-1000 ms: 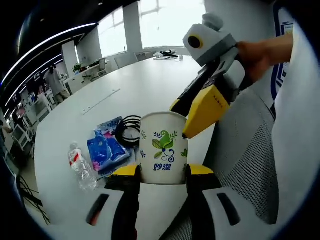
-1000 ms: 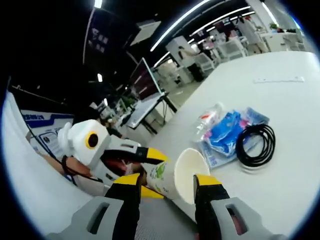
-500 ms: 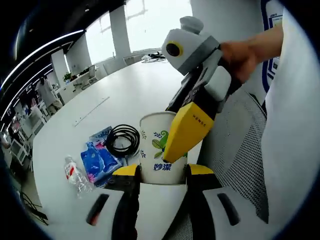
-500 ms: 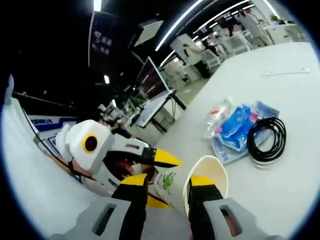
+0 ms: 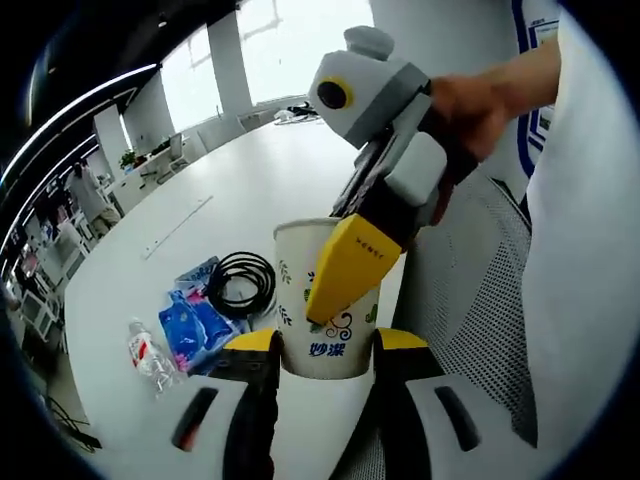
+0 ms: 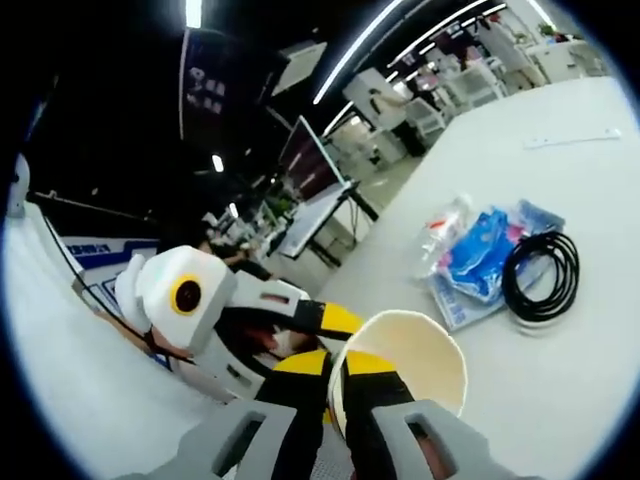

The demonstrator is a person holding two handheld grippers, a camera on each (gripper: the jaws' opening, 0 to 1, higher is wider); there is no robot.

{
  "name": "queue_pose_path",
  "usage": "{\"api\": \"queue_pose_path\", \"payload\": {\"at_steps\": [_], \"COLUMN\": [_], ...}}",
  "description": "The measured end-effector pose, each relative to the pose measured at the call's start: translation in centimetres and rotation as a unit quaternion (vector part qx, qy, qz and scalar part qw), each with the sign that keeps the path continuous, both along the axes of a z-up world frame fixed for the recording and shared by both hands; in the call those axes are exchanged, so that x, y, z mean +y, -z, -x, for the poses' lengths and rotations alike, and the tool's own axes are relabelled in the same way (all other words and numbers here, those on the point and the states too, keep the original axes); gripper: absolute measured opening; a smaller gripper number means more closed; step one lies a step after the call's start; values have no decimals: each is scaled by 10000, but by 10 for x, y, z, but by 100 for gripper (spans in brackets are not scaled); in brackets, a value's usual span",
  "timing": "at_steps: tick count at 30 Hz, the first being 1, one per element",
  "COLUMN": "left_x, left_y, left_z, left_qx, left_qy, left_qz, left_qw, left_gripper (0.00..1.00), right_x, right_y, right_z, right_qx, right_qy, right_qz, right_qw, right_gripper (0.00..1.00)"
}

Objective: Arrange the tabletop items into an orderly group along one side of the table until the central work area is clear of visible clutter.

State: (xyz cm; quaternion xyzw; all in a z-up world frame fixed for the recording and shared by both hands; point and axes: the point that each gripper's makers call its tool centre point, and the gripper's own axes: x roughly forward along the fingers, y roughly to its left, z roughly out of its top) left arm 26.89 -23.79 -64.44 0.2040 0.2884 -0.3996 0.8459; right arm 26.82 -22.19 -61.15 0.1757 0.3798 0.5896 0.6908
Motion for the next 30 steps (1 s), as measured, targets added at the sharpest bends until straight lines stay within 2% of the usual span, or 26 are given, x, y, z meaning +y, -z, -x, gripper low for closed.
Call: {"api": "queue_pose_path", "payload": {"at_steps": [6, 12, 19, 30], "left_x": [0, 2, 4, 15], "left_y": [2, 6, 11, 18], "left_z": [-4, -8, -7, -9], "left_qx": [-48, 78, 155, 291], "left_qy": [-80, -419, -593, -871], "left_qz": [-64, 115, 158, 264], "left_qw": [9999, 9990, 9980, 9954], "left_gripper": [36, 37, 36, 33], "right_x": [-1, -2, -4, -16], "right_y": [2, 5, 9, 13], "right_z": [-4, -9, -9, -21], "right_qx": [18, 112, 151, 271], "right_qy": [184, 339, 357, 592], "right_qz": [10, 40, 110, 158], "right_qw": [9998, 9994, 9992, 9978], "right_gripper": [0, 0, 0, 0]}}
